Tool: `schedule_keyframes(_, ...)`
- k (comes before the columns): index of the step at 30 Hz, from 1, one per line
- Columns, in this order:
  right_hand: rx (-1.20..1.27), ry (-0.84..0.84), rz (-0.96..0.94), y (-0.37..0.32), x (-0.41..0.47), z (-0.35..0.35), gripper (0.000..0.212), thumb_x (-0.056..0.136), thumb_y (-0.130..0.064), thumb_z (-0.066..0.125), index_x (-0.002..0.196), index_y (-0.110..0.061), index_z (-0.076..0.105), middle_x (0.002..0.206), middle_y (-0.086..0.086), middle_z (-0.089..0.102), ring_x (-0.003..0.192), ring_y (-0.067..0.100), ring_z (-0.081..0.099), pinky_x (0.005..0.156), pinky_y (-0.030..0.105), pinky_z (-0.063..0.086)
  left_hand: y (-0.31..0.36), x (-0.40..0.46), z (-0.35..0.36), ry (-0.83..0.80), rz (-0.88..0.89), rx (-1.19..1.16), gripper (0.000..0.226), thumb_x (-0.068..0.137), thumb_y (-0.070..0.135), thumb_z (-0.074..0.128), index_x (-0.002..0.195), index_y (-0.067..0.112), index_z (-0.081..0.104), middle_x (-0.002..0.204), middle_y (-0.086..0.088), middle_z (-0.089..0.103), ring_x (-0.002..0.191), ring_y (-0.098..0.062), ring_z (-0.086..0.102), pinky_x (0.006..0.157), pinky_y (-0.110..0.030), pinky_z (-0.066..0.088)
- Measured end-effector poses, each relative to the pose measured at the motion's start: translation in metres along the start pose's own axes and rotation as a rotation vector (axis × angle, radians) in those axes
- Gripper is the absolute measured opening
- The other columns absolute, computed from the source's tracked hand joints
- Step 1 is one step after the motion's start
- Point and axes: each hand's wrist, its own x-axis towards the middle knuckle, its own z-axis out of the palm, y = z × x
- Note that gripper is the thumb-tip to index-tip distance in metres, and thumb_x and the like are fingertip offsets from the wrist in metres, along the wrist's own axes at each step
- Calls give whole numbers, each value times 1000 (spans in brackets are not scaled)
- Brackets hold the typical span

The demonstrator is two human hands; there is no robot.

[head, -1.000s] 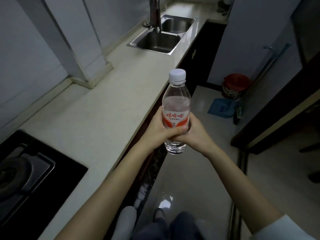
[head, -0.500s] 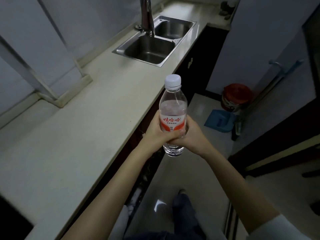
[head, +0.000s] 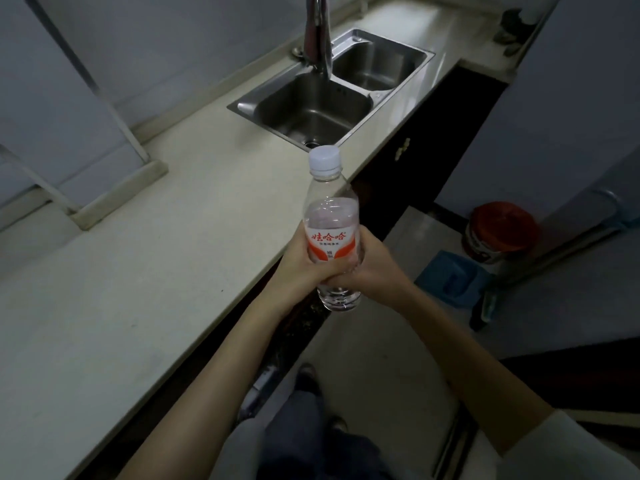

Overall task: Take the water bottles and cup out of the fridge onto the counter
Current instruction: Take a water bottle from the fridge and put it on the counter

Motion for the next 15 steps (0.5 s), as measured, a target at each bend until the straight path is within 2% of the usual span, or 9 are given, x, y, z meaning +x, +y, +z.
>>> schedule_keyframes(3, -1, -54, -26, -7, 38, -10, 81, 44, -35, 79, 117, -17, 48, 110, 0, 65, 104, 15, 64, 91, 42, 53, 3, 33, -5, 49, 2, 7, 64, 70, -2, 74, 127, 11, 48, 105, 2, 65, 87, 4, 66, 68, -11, 50)
schedule_keyframes(9, -20, -142, -74, -14, 134, -16, 78, 50, -25, 83, 119, -13, 49, 112, 7, 65, 104, 20, 65, 89, 46, 54, 10, 109, -31, 136, -14, 32, 68, 69, 8, 78, 128, 20, 47, 113, 0, 64, 101, -11, 63, 81, -23, 55)
schedule_keyframes(12, -47, -197, -96, -24, 184, -13, 81, 48, -34, 84, 119, -15, 49, 113, 7, 65, 104, 23, 65, 86, 47, 55, 17, 146, -49, 219, -44, 14, 71, 70, 8, 78, 132, 15, 45, 124, -9, 60, 113, -23, 58, 96, -40, 50)
schedule_keyframes(15, -83, -269, -97, -36, 227, -5, 86, 48, -43, 86, 121, -18, 50, 113, 4, 65, 104, 24, 65, 85, 46, 55, 21, 175, -72, 266, -50, 31, 71, 70, 14, 79, 132, 16, 44, 124, -7, 60, 113, -23, 59, 94, -38, 52)
